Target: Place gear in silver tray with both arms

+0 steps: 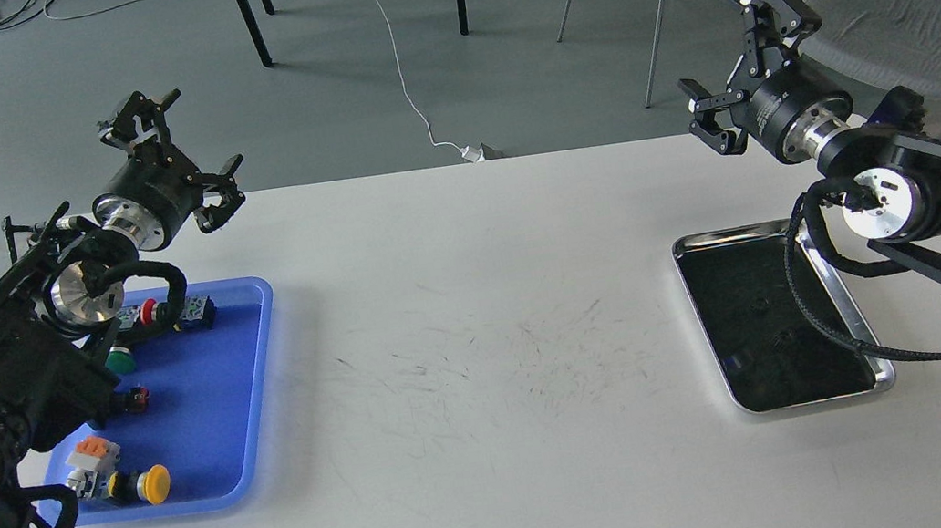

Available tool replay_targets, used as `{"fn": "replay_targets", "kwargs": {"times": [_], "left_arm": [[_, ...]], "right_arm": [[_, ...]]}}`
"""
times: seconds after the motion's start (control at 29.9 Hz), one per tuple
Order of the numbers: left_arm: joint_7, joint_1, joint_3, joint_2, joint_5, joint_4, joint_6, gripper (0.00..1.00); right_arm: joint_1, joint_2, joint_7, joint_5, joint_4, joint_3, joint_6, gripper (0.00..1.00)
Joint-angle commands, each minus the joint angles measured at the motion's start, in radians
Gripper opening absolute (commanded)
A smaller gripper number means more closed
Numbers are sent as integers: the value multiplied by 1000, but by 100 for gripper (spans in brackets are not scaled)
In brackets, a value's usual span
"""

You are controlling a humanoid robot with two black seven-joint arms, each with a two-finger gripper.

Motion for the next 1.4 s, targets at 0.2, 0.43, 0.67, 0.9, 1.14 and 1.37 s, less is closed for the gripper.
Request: {"fn": "replay_targets", "kwargs": {"times": [0.2, 0.43, 0.67, 0.9, 1.14, 1.37], "left_arm": [[3, 4, 10, 3, 3, 0, 0, 100], [8, 14, 13, 14, 10, 0, 0, 100], [22, 39, 44, 67, 16, -78, 0, 100], [36, 80, 134, 176, 18, -207, 0, 100], [33, 157, 111, 262, 18, -302, 0, 100], [33, 210, 50, 262, 13, -330, 0, 100]], "right_arm": [[1, 7, 0, -3, -6, -8, 0, 99], [7, 8, 1, -3, -13, -2, 0, 99], [9, 8, -1, -3, -12, -3, 0, 99], [7, 7, 1, -3, -15, -3, 1, 99], [6, 11, 1, -3, -15, -2, 1, 99], [1, 16, 4, -3, -25, -2, 3, 99]]}}
